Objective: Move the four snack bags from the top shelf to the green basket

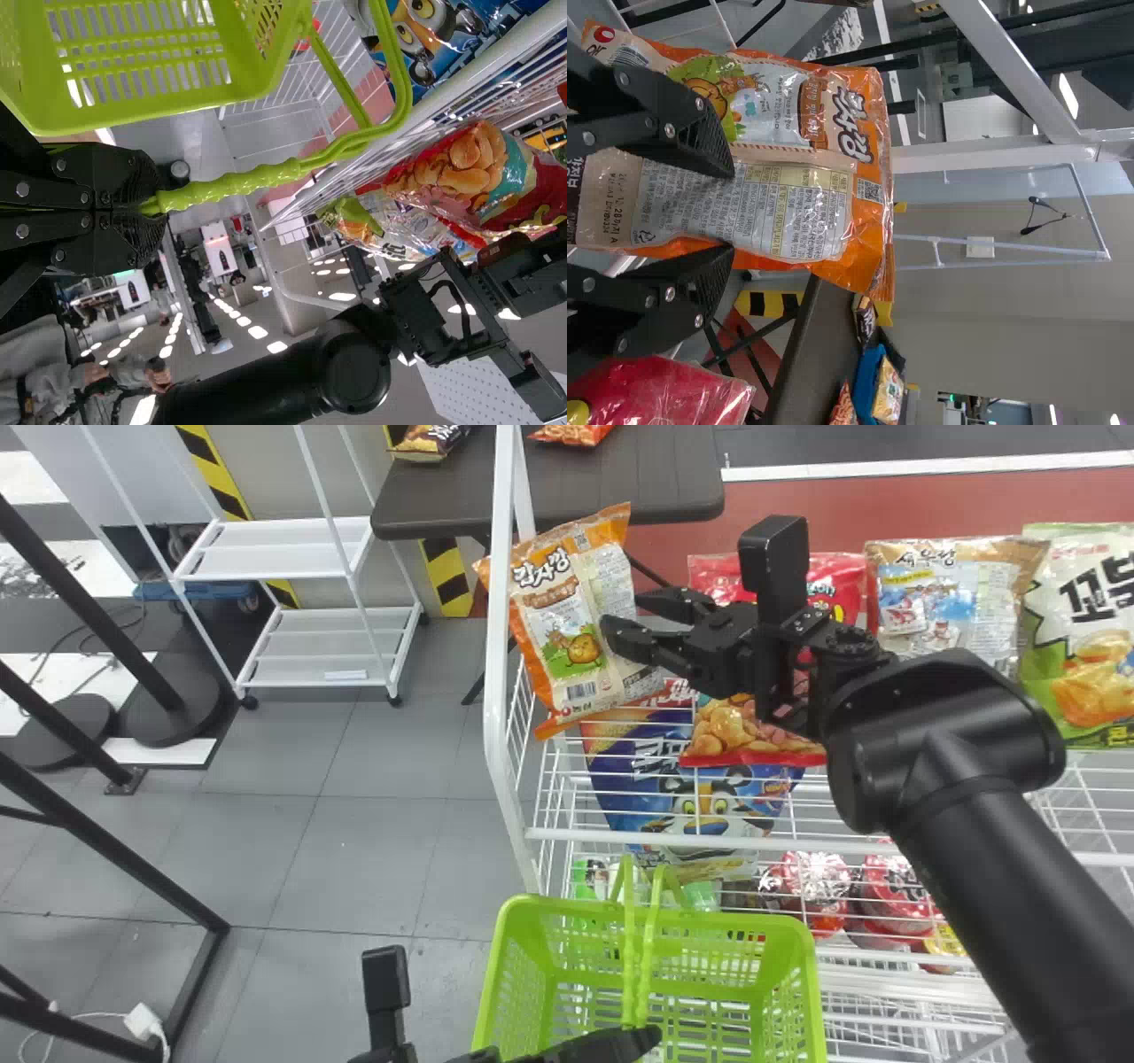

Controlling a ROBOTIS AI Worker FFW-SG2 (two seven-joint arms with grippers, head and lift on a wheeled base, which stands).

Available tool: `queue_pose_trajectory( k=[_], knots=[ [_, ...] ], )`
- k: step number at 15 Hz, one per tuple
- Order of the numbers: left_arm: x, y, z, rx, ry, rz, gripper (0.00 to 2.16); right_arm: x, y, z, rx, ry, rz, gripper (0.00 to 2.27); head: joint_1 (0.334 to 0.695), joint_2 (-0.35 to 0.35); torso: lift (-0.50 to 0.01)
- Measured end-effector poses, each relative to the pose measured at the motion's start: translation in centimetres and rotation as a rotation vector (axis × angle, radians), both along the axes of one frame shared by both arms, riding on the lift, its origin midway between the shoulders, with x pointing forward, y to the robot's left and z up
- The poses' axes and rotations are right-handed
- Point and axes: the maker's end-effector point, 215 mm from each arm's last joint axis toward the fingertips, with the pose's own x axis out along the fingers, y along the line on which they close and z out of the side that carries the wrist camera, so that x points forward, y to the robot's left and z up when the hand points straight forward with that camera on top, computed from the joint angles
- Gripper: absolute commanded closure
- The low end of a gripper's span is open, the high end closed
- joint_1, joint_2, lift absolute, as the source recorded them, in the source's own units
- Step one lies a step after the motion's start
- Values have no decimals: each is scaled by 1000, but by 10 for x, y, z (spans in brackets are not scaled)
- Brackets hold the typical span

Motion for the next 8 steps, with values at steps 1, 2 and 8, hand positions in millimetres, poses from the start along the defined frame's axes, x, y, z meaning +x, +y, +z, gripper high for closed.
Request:
queue_pose_trajectory(
  k=[1,2,8],
  knots=[
    [0,0,0,-1,-1,0,1686,1,-1,-2,-7,13,0,1845,695,119,0],
    [1,0,0,0,-3,1,1686,0,-1,-6,-11,30,-1,1929,695,118,0],
    [2,-1,3,-2,-12,1,1686,-31,8,-10,10,72,5,1976,695,133,0]
  ],
)
